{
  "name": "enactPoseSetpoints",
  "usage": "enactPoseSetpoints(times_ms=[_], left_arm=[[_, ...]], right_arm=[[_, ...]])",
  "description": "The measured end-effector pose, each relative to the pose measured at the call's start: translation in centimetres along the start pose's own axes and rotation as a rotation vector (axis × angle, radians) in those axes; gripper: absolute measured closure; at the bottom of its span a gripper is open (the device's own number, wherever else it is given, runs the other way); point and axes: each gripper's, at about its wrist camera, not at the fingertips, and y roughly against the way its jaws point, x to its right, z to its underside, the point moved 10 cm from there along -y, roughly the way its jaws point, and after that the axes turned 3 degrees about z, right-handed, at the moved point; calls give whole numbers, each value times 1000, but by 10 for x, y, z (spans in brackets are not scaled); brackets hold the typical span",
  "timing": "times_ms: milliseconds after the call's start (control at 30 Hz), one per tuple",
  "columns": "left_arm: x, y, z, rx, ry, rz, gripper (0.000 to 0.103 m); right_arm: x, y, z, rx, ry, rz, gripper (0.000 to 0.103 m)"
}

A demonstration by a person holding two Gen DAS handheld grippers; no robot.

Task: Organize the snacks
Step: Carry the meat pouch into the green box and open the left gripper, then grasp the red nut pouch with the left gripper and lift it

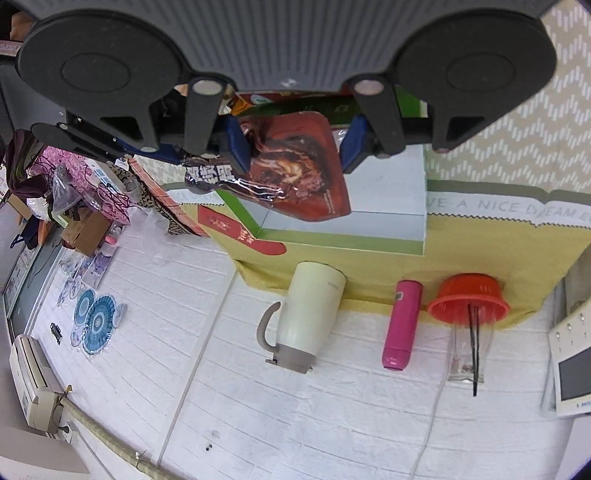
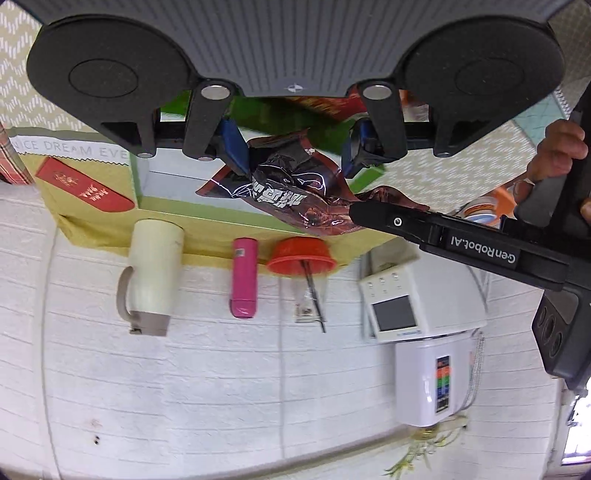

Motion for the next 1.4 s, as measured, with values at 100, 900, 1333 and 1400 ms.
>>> enactPoseSetpoints(times_ms=[100,900,1333,1400], left_arm=[[-7,-28,-3,-28,11,1,54],[-52,-81,-8,-62,-24,-190,6],[-9,-12,-15,-15,-74,-174,6],[0,4,-16,10,-82,-179,6]], right_arm=[[17,-19,3,-29,-2,13,10],[51,-87,23,-113,-69,-3,0],[40,-20,0,-69,-70,63,0],[37,-9,0,-69,-75,74,0]])
